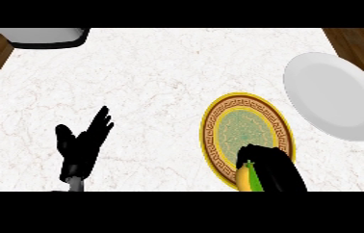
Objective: Pick the lemon from the plate and place it in the plate
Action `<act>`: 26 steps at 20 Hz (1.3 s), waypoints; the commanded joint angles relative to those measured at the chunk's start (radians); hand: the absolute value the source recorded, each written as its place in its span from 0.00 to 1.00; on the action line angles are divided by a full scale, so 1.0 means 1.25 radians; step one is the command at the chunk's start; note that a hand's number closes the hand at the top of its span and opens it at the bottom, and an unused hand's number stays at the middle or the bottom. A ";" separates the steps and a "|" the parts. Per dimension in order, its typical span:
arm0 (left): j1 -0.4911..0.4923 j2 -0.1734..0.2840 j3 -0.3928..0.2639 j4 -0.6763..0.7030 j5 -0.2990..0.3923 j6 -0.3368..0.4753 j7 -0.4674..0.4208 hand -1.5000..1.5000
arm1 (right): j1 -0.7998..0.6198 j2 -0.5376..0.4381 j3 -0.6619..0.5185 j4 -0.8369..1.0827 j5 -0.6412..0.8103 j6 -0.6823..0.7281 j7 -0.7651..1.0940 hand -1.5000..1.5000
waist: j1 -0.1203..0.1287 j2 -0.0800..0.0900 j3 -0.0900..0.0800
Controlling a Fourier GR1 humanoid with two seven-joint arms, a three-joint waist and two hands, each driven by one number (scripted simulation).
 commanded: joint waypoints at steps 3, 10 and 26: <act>0.040 0.002 0.000 -0.005 -0.010 0.010 -0.004 0.50 | 0.172 -0.173 0.019 -0.233 -0.075 -0.113 -0.276 1.00 | -0.026 -0.006 0.000; 0.016 -0.001 0.012 -0.006 0.001 0.009 0.012 0.50 | 0.384 -0.202 -0.160 -0.306 -0.280 -0.323 -0.449 1.00 | -0.019 0.002 0.000; -0.020 -0.027 -0.012 0.016 -0.017 -0.003 0.007 0.50 | 0.100 -0.211 -0.594 0.189 -0.822 -0.147 -0.661 1.00 | 0.026 0.009 -0.002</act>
